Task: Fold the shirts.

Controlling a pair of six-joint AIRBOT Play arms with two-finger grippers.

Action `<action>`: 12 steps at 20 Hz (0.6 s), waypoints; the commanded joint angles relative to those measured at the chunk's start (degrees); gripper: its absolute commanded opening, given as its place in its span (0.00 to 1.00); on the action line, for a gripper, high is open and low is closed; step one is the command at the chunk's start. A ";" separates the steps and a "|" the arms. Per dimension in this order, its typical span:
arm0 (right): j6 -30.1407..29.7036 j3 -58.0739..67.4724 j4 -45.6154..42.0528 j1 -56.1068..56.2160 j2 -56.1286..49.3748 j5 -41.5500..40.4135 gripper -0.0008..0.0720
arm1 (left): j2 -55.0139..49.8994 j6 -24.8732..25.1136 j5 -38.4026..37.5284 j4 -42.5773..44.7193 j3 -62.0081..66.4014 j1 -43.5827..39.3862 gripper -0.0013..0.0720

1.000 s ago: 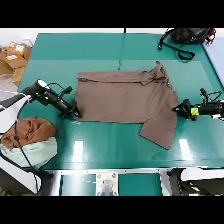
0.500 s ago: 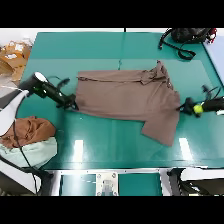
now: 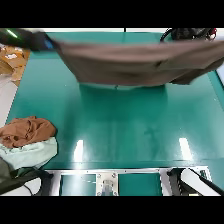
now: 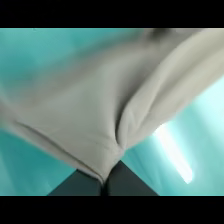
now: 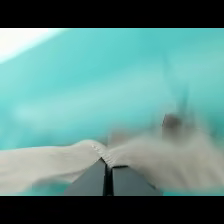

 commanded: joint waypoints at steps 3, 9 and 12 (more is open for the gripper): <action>2.38 11.10 0.31 -0.09 18.86 -16.00 0.03 | 18.21 -0.22 12.02 0.31 13.49 0.02 0.05; 4.04 17.53 -6.64 -0.07 23.69 -18.93 0.03 | 24.52 -2.64 13.27 13.29 13.31 0.02 0.05; 4.04 12.48 -5.11 -0.07 22.58 -16.06 0.03 | 22.03 -3.80 11.67 14.43 8.11 0.02 0.05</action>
